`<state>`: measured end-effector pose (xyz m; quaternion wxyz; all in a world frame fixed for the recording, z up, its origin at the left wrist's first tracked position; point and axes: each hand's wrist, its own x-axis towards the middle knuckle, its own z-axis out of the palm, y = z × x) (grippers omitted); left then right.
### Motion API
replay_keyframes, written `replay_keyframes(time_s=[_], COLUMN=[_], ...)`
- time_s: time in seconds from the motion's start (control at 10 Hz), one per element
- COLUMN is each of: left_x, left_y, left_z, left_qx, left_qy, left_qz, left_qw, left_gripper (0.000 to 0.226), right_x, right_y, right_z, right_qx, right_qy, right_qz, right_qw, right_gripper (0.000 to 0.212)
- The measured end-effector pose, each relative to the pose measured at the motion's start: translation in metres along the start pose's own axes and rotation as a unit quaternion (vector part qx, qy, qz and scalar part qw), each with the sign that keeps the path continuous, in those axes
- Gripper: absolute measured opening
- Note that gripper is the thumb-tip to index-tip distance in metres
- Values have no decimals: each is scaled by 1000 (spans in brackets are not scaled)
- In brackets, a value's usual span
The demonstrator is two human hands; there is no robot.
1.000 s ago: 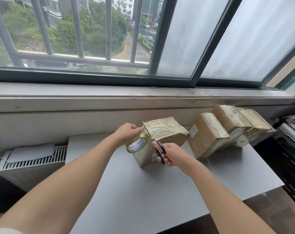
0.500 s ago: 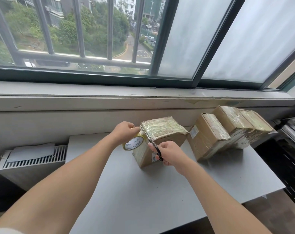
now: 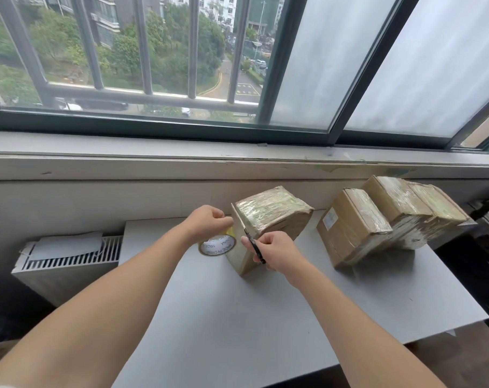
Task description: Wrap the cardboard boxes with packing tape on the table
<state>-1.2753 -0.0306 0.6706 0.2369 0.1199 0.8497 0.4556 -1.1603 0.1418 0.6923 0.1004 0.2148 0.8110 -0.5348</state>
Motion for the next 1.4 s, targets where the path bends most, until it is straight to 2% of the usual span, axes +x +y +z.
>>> replay_keyframes(time_s=[0.1,0.2,0.3,0.4,0.5,0.6,0.7,0.8,1.0,1.2,1.3,1.4], left_x=[-7,-14,-24,-37,-49,-57,-66,-74,-73,-72,-72,-74], left_y=[-15,-36,-60,-79,-92,-107,-125,-134,-132,-130,-133,-136], left_z=[-1,-5,-5,-2,7,19,34,50,63,67,69,68], left_qx=[3,-46,-76,-65,-29,47,125,213,288,307,293,194], left_qy=[-9,9,13,-4,-22,-3,-10,-49,-36,-71,-61,-11], left_qz=[-5,-26,-72,-113,-133,-146,-139,-124,-93,-95,-91,-99], left_qw=[1000,999,994,991,990,988,982,968,952,944,950,976], left_gripper=[35,46,44,30,15,5,18,19,10,14,17,19], right_x=[6,7,4,5,4,0,-3,-5,-9,-5,-6,-5], right_y=[11,30,60,93,119,136,150,158,153,124,117,117], right_z=[4,14,21,30,41,50,59,66,64,60,63,65], right_qx=[-53,-162,-249,-338,-448,-504,-500,-472,-377,-307,-269,-236], right_qy=[19,2,-15,-38,-60,-80,-80,-81,-68,-13,23,33], right_qz=[-12,-19,11,65,77,42,19,25,26,-9,2,9], right_qw=[998,987,968,938,889,859,862,877,923,952,963,971], right_gripper=[49,43,40,41,24,12,24,30,21,21,25,27])
